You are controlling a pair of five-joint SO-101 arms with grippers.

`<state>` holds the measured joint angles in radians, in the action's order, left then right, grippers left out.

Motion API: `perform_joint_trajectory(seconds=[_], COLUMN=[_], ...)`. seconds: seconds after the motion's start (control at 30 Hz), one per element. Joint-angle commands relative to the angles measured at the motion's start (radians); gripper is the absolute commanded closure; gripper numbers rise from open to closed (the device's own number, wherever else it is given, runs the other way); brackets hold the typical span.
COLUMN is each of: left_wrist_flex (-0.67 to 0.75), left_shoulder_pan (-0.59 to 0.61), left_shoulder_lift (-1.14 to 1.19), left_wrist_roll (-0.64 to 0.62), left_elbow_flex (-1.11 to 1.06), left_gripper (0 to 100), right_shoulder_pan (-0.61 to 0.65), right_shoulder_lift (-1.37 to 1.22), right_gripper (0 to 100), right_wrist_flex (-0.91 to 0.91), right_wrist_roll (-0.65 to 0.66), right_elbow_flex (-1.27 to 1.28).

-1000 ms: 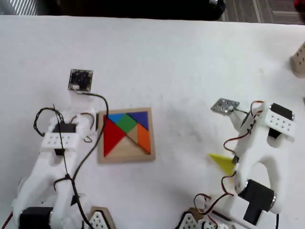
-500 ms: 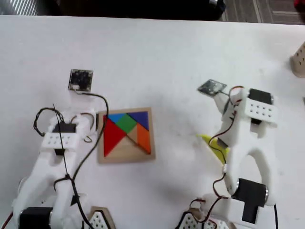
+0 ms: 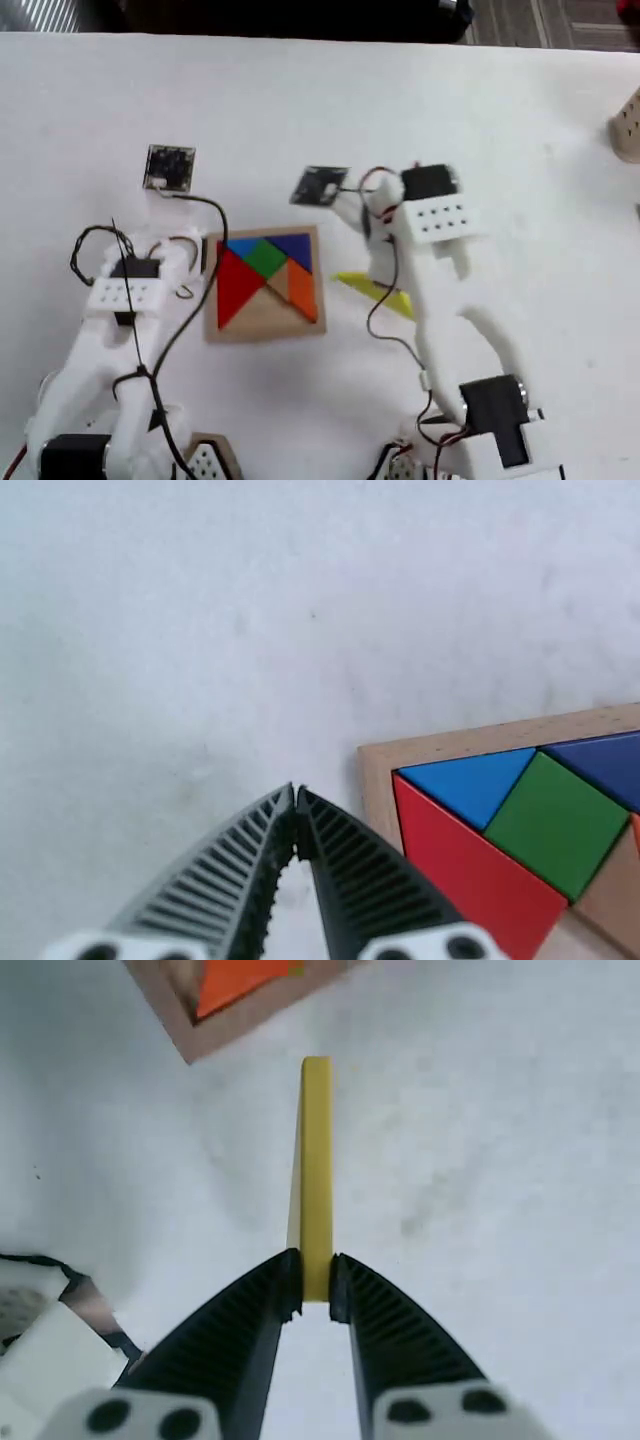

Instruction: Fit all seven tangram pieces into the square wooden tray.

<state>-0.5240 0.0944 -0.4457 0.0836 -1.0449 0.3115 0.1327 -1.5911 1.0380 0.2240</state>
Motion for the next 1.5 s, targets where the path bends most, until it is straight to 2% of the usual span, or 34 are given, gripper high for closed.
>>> perform_joint_trajectory(seconds=[0.0,0.17,0.3,0.43,0.57,0.9,1.0,1.1,1.33,1.47], left_wrist_flex=[0.026,0.072,0.081,0.170,0.193,0.193,0.193,0.193,0.193,0.193], left_shoulder_pan=[0.024,0.160,0.275,0.397,0.458,0.470,0.470,0.470,0.467,0.466], left_shoulder_lift=[-0.001,-0.001,-0.001,0.001,0.002,0.002,0.002,0.002,0.002,0.002], left_wrist_roll=[0.005,-0.028,-0.206,-0.368,-0.474,-0.491,-0.489,-0.489,-0.489,-0.488], left_elbow_flex=[0.037,0.069,0.086,0.080,0.078,0.077,0.077,0.077,0.077,0.077], left_gripper=[97,98,98,98,98,98,98,98,98,97], right_shoulder_pan=[0.130,0.249,0.303,0.343,0.398,0.493,0.519,0.518,0.536,0.552], right_shoulder_lift=[0.031,0.027,-0.042,-0.119,-0.171,-0.185,-0.183,-0.183,-0.186,-0.186], right_gripper=[98.1,98.1,98.1,98.1,98.1,98.1,98.1,98.1,98.1,98.1], right_wrist_flex=[-0.007,0.056,0.116,0.222,0.257,0.252,0.260,0.312,0.331,0.361], right_wrist_roll=[-0.020,-0.021,-0.031,-0.040,-0.038,0.009,-0.008,-0.078,-0.095,-0.158], right_elbow_flex=[-0.058,-0.054,-0.060,-0.060,-0.060,-0.046,-0.051,-0.061,-0.055,-0.037])
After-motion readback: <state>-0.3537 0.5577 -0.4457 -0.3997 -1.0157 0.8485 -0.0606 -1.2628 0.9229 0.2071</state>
